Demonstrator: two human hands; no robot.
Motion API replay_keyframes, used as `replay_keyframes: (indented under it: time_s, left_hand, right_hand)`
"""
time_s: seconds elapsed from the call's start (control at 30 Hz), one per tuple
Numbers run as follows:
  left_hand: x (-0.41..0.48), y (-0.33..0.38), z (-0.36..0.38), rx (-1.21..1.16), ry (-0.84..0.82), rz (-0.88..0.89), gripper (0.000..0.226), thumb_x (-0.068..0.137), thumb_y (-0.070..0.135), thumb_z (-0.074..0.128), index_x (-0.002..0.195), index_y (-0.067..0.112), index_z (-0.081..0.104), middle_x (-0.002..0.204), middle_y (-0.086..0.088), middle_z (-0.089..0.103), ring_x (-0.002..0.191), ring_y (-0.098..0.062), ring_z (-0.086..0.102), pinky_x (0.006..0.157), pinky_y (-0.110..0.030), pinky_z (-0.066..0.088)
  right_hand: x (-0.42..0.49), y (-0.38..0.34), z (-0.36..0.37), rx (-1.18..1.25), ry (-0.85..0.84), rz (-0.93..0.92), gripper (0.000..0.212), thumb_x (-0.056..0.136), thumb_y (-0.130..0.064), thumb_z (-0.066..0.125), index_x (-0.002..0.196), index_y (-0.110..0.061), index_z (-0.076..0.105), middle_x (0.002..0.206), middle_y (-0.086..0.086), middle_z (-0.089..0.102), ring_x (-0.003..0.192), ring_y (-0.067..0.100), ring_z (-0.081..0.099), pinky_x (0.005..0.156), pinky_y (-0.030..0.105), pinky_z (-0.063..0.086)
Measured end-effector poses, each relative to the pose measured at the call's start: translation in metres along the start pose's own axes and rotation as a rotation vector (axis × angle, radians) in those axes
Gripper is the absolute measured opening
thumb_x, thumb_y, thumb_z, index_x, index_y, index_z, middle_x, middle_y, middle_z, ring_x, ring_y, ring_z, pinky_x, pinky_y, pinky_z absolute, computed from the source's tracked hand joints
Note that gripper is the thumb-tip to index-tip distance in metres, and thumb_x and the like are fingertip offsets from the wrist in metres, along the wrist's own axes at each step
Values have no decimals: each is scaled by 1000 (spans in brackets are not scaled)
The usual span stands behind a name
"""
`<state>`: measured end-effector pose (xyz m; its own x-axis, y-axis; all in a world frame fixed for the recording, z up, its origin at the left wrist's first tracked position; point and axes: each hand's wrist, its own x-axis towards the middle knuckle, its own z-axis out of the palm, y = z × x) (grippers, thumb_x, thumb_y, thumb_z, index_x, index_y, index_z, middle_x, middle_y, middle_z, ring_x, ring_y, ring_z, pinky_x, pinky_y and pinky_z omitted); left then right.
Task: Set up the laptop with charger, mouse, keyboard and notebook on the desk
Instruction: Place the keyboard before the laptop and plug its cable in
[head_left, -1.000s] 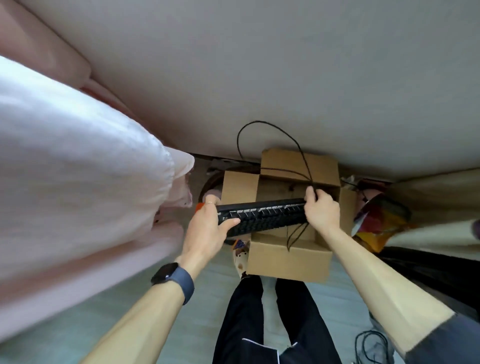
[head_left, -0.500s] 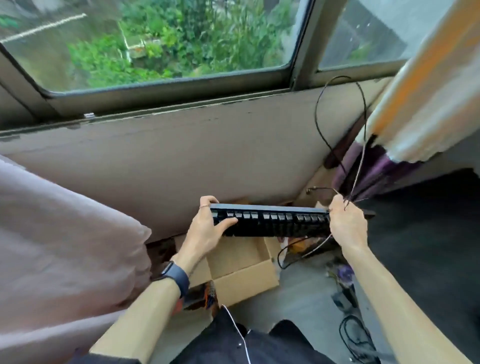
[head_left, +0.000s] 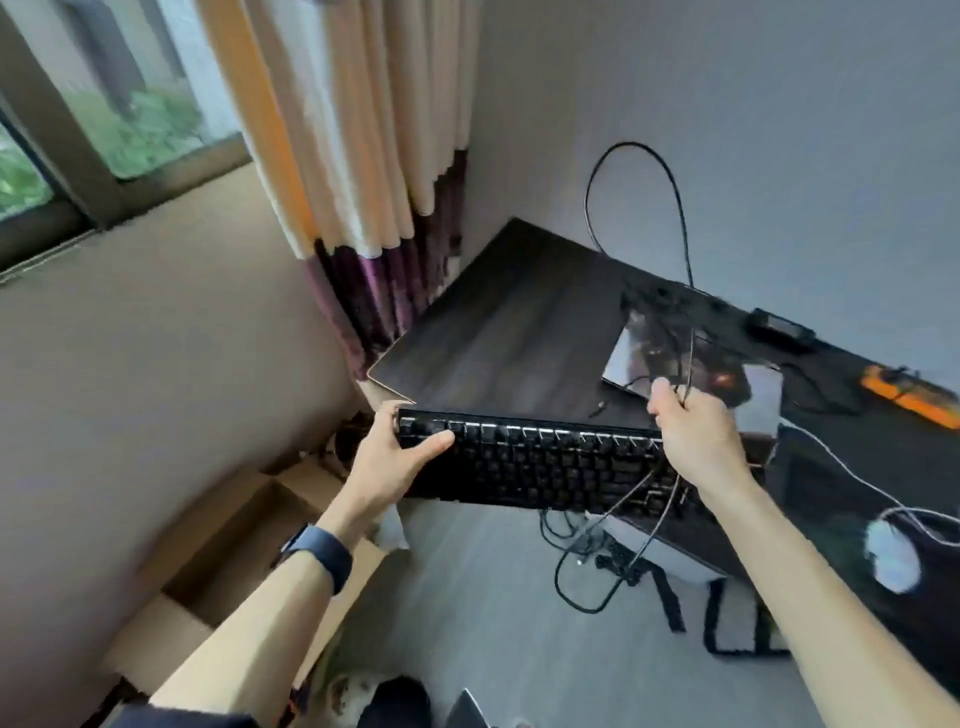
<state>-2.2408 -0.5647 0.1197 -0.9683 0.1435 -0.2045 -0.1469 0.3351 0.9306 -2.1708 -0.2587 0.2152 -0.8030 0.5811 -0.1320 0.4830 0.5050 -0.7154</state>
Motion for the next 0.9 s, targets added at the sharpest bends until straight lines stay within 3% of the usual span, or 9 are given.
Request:
replay_keyframes:
  time_s: [0.17,0.3,0.5,0.67,0.9]
  left_hand:
    - [-24,0,115,54,-195,-23,56,69,52,83,111,29,53,108,11,68,103,-9,65,99,-38,51]
    - [-24,-1,174,103,-286,-22,63,59,62,82,105,27,57,105,7,71,101,-10,67,98,-41,52]
    - [-14,19,243,261,-387,25,50,75,45,82,107,22,52,103,7,67,97,-13,65,82,-26,47]
    - [24,19,272,356,-461,35,58,74,49,81,115,22,52,106,6,66,100,-15,64,89,-32,50]
    - [101,16,293,441,-494,-51,52,76,42,82,113,21,51,102,4,67,99,-16,64,83,-28,47]
  right_hand:
    - [-7,101,-82,87,47,150,34,101,-42,45,81,-22,63,74,0,61,65,17,52,66,34,38]
    - [-9,161,-118,170,114,276,34,101,-42,48,76,-23,62,67,-6,54,56,14,44,54,30,32]
    - [-11,226,-139,189,164,415,32,99,-39,46,79,-22,63,64,-6,54,58,17,47,64,32,39]
    - [10,254,-131,182,157,475,33,99,-41,45,80,-23,66,74,0,62,71,22,56,69,33,41]
    - [73,259,-99,245,115,503,36,101,-42,46,86,-18,68,83,1,65,77,18,59,73,33,41]
